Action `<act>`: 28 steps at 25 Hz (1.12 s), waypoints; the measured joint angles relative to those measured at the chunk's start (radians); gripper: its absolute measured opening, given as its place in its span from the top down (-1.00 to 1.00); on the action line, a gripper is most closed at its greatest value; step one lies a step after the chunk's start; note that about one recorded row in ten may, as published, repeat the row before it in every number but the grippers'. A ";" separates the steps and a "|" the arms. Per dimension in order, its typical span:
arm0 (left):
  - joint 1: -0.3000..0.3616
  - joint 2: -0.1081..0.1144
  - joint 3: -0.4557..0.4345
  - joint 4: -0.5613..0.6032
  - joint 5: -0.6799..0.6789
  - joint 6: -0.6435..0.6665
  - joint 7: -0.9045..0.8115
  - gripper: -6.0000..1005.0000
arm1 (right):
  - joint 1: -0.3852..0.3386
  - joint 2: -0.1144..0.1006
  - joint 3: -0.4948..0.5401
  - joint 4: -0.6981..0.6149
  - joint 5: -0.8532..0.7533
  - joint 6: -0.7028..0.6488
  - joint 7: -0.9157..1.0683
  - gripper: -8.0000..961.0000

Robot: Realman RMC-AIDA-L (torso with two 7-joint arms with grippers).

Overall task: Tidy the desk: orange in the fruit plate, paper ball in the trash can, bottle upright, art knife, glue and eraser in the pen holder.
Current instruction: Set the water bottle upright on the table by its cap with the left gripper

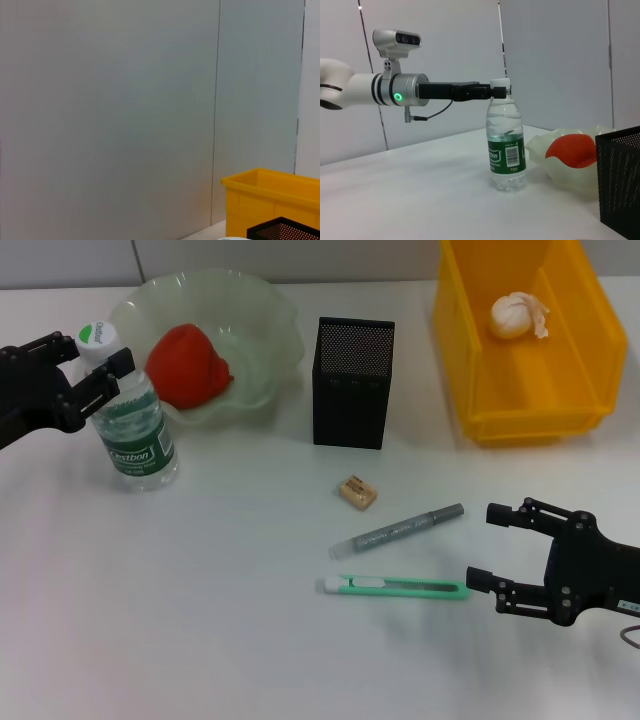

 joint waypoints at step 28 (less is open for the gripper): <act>-0.006 -0.007 -0.008 0.000 -0.008 -0.010 -0.001 -0.56 | 0.006 0.002 0.000 0.000 0.000 0.001 0.005 -0.60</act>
